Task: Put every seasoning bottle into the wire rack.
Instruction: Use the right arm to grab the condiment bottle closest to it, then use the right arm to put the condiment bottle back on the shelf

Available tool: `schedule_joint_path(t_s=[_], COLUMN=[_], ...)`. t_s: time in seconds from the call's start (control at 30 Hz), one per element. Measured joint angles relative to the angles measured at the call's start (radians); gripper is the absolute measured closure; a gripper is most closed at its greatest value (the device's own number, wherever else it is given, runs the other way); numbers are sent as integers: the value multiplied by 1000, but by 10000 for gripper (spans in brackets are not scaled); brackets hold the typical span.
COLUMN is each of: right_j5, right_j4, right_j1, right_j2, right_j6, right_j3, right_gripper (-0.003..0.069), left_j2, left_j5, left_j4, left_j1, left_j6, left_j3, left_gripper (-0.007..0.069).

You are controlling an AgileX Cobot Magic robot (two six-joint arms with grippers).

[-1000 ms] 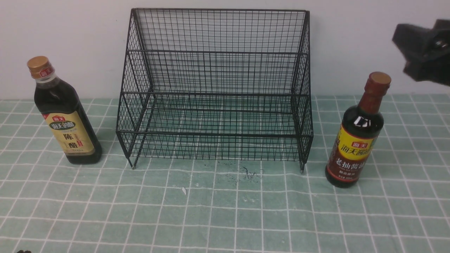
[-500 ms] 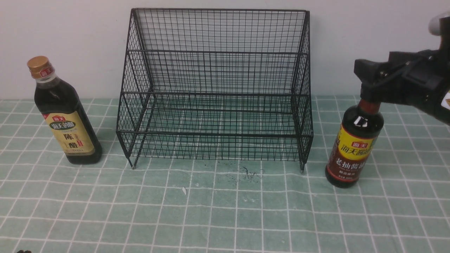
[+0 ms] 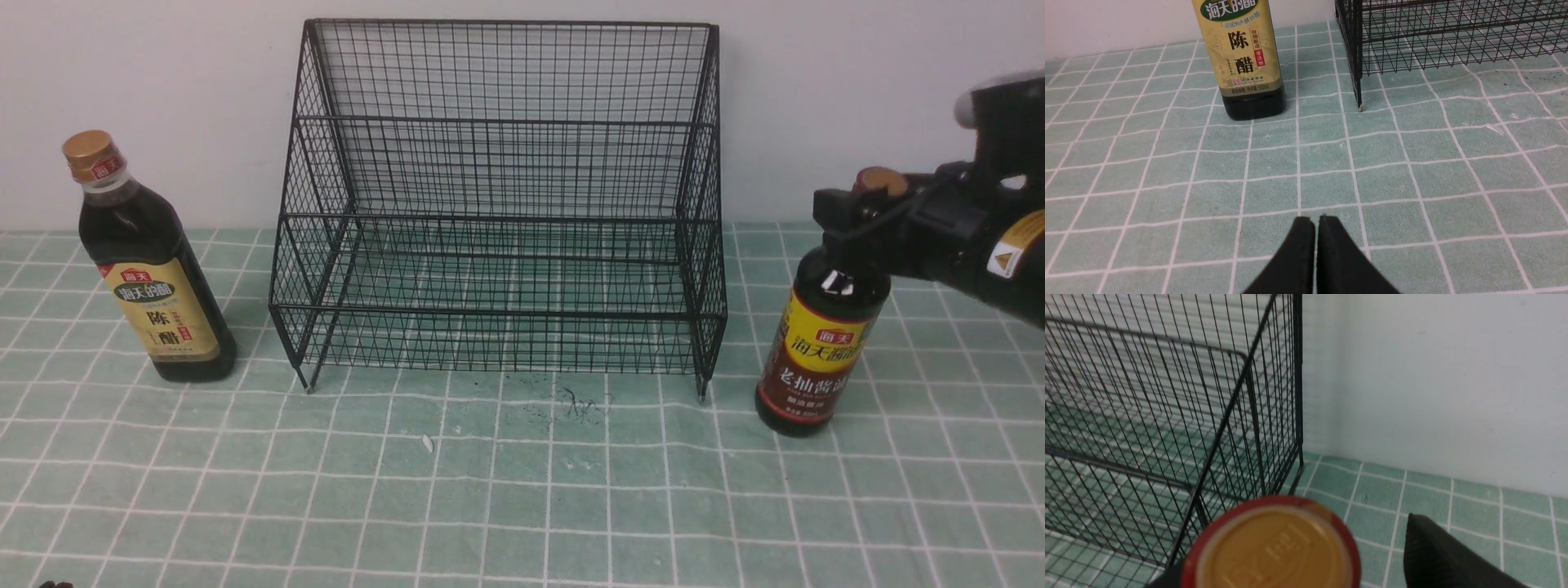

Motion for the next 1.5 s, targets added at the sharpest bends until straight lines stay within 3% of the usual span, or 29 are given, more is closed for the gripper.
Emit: schedule_joint_path(t_s=[0.13, 0.2, 0.47, 0.8, 1.1, 1.5], right_j5=[11, 11, 188, 313, 341, 349], right_j4=[-3, -9, -74, -52, -18, -21], right_j1=[0, 0, 0, 40, 218, 242], right_j2=[25, 22, -97, -219, -62, 283], right_j6=[0, 11, 7, 19, 25, 24], right_j3=[0, -1, -20, -273, -559, -843], right_gripper=[258, 394, 389, 389, 391, 392], left_j2=[0, 0, 0, 0, 0, 0], left_j5=[0, 0, 0, 0, 0, 0], left_j4=[0, 0, 0, 0, 0, 0], left_j1=[0, 0, 0, 0, 0, 0], left_j6=[0, 0, 0, 0, 0, 0], left_j3=[0, 0, 0, 0, 0, 0], left_gripper=[631, 631, 631, 631, 631, 631])
